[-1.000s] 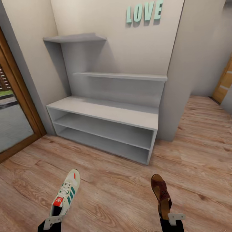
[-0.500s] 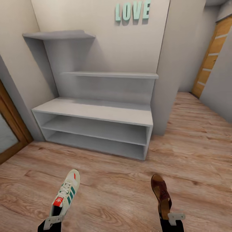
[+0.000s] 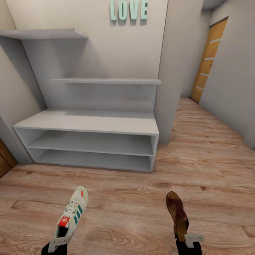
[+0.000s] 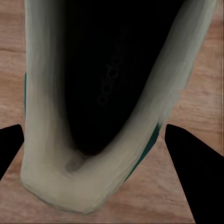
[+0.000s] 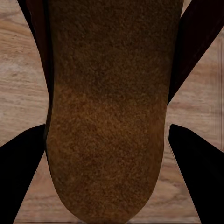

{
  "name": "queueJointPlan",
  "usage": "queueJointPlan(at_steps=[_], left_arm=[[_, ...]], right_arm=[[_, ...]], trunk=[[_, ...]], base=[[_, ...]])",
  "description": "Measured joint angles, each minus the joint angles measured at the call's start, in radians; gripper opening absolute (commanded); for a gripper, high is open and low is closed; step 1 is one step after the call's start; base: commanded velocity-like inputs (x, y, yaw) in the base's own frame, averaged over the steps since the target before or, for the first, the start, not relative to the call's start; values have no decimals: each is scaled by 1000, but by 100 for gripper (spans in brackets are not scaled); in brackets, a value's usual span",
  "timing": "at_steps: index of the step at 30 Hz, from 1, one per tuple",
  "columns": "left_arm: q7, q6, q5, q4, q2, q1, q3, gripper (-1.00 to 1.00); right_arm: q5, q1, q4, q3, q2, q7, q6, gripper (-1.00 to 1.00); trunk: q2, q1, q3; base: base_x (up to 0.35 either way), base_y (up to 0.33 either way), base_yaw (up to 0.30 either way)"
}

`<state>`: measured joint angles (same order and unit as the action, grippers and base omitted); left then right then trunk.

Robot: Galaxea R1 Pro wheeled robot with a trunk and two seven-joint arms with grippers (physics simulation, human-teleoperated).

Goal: Pick up the two gym shoes and the two sandals from the corridor floor and place them onto the hallstand (shoe rack) in the corridor, making sure they are on the rack and not on the floor. Arrange them so the two gym shoes are next to each other and the two sandals are next to each other.

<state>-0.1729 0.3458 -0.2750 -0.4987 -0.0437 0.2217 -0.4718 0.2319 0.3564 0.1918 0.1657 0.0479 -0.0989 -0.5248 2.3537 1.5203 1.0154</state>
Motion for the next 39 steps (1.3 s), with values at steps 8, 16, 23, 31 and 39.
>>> queueJointPlan(at_steps=[8,16,23,31,39], left_arm=[[0,0,0,0,0,0,0,-100],[0,0,0,0,0,0,0,-100],[0,0,-1,0,1,0,1,-100],[0,-6,-4,0,2,1,2,-100],[8,-60,-2,1,15,53,17,-100]], right_arm=[[0,0,0,0,0,0,0,-100],[0,0,1,1,3,1,0,-100],[1,0,1,1,7,1,0,-100],[0,0,4,2,5,1,0,-100],[-2,0,7,30,19,1,0,-100]], trunk=[[0,0,5],[0,0,7],[0,0,8],[0,0,8],[0,0,7]], base=[[0,6,-261],[0,0,-69],[0,0,-2],[0,0,0],[0,0,0]])
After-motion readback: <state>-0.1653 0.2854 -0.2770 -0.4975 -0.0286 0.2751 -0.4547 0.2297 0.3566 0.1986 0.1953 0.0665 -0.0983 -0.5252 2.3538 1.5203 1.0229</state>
